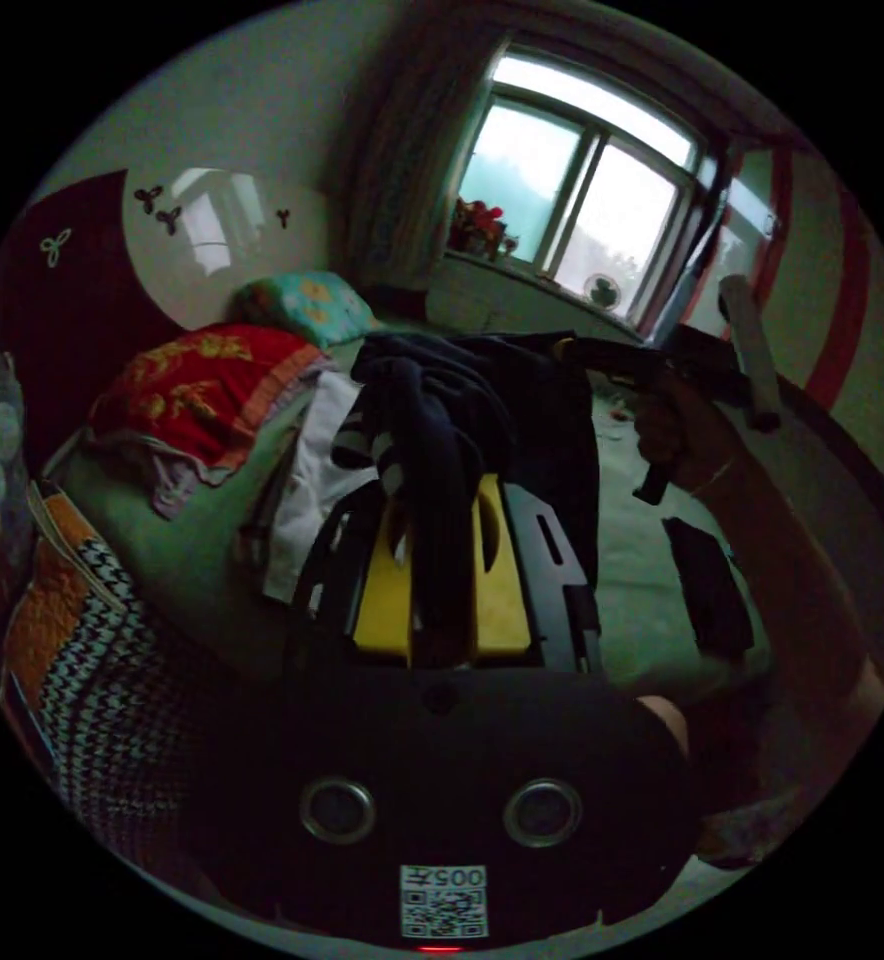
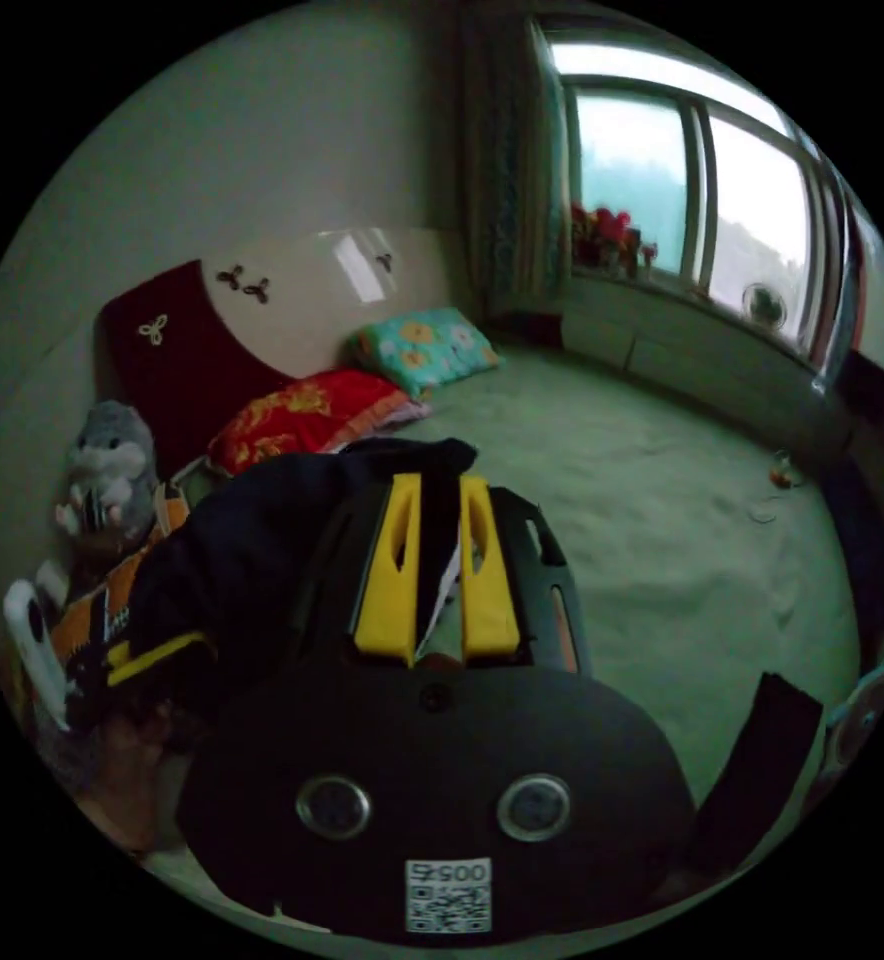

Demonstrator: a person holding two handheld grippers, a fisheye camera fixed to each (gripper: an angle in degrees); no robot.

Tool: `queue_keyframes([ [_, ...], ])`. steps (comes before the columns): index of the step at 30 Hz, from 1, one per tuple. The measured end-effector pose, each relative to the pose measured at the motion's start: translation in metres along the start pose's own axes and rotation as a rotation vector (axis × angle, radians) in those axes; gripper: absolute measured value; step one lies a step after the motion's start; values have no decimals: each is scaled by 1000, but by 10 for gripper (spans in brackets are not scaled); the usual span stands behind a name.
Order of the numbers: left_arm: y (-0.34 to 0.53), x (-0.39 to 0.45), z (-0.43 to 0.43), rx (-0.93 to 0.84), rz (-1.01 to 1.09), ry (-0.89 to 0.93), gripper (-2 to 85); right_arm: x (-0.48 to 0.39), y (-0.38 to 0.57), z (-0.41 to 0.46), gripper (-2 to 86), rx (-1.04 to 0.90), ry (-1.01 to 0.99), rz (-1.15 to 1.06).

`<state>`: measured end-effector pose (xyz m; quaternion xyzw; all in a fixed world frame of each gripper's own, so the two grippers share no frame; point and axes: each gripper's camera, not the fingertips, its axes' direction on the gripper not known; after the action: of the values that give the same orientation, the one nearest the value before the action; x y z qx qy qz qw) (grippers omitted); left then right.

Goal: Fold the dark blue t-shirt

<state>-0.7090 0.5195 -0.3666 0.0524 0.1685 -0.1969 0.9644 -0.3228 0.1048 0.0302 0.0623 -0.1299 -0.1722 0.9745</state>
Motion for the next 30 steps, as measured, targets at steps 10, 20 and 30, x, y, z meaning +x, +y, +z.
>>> queue_keyframes([
  [10,-21,-36,-10,-80,-84,-270,84,-31,71,96,52,-292,-31,30],
  [20,-155,25,143,-203,-44,-228,-1,-87,142,137,-10,-272,-221,179],
  [30,-208,78,206,-282,15,-237,-3,-88,192,147,-11,-254,-152,125],
])
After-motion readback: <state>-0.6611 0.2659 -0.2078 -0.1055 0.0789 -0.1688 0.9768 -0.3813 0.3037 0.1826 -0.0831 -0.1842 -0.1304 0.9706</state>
